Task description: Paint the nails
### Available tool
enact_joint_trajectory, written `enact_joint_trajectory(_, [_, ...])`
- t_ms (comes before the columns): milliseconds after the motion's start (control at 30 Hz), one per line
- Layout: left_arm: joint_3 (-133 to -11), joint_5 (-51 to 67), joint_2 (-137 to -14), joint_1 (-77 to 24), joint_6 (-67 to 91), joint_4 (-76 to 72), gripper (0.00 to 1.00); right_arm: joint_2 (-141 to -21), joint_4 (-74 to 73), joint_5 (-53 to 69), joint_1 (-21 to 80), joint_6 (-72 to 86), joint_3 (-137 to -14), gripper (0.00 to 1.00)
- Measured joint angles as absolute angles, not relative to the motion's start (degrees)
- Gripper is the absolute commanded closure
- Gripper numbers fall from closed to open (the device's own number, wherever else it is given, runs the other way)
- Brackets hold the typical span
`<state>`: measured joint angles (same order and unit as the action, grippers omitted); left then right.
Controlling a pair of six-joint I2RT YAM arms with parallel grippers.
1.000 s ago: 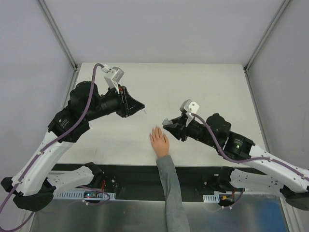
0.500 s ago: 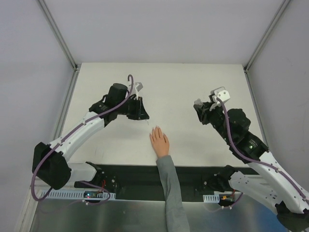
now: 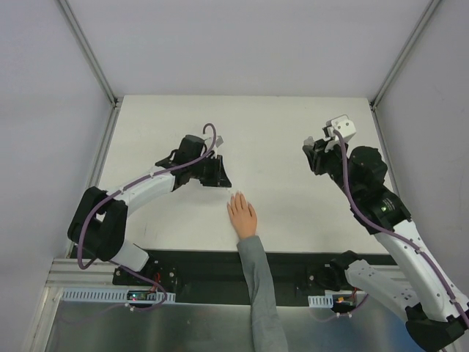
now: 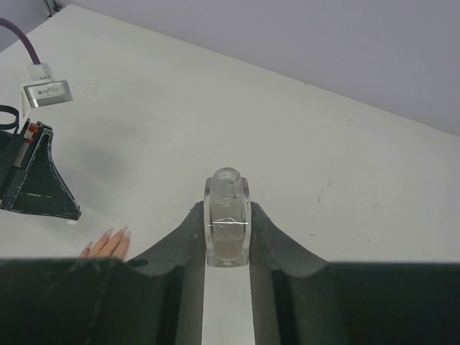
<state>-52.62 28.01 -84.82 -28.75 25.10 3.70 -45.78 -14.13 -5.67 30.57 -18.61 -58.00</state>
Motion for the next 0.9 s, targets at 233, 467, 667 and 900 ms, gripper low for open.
enact_joint_trajectory(233, [-50.70,26.55,-87.81,-28.75,27.05,0.93,1.00,-46.72,-14.44,-5.52,30.57,-19.57,-58.00,0.99])
enact_joint_trajectory(467, [-49.30,24.84,-88.14,-28.75,27.66,0.21,1.00,-46.68,-14.46,-5.50,30.57,-19.64,-58.00,1.00])
enact_joint_trajectory(667, [-49.23,23.79,-89.32,-28.75,27.66,-0.14,1.00,-46.50,-14.52,-5.48,30.57,-19.64,-57.95,1.00])
enact_joint_trajectory(900, [-49.23,23.31,-91.20,-28.75,27.73,-0.16,1.00,-46.50,-14.87,-5.10,30.57,-19.64,-57.95,1.00])
